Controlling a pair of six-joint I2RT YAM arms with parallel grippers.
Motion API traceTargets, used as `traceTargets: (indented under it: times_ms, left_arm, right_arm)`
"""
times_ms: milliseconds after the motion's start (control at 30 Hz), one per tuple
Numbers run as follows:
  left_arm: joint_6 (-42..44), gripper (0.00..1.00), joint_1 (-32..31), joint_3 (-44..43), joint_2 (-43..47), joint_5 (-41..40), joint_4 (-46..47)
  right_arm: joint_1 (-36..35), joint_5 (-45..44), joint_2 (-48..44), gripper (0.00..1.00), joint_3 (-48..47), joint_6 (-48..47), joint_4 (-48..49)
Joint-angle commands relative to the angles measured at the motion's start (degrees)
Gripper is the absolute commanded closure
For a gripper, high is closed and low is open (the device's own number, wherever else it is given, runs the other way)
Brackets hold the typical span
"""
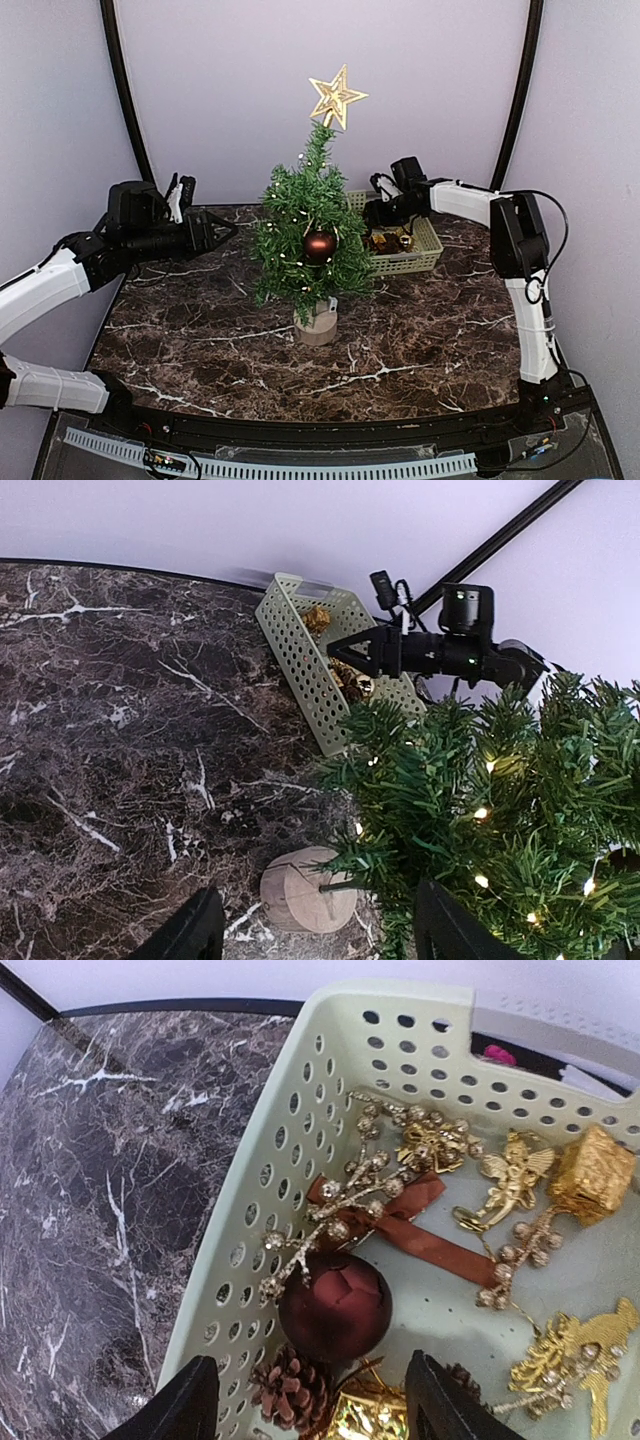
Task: Decorate the small christmas tree
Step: Pick up the ornament ball from the bin.
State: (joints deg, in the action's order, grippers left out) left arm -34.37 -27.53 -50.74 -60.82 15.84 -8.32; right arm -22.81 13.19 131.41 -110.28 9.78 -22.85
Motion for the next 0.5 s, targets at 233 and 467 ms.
traceTargets:
  times_ms: [233,467]
  left_arm:
    - [3.6,0.32,0.54,-0.58,-1.83,4.38,3.33]
    - [3.33,0.32,0.57,-0.59,-1.6,4.3,2.74]
  right_arm:
    - [0.37,1.79,11.57,0.39,-13.41,-6.86,-4.59]
    - [0.36,0.75,14.77,0.37,-15.02,-8.86,-4.28]
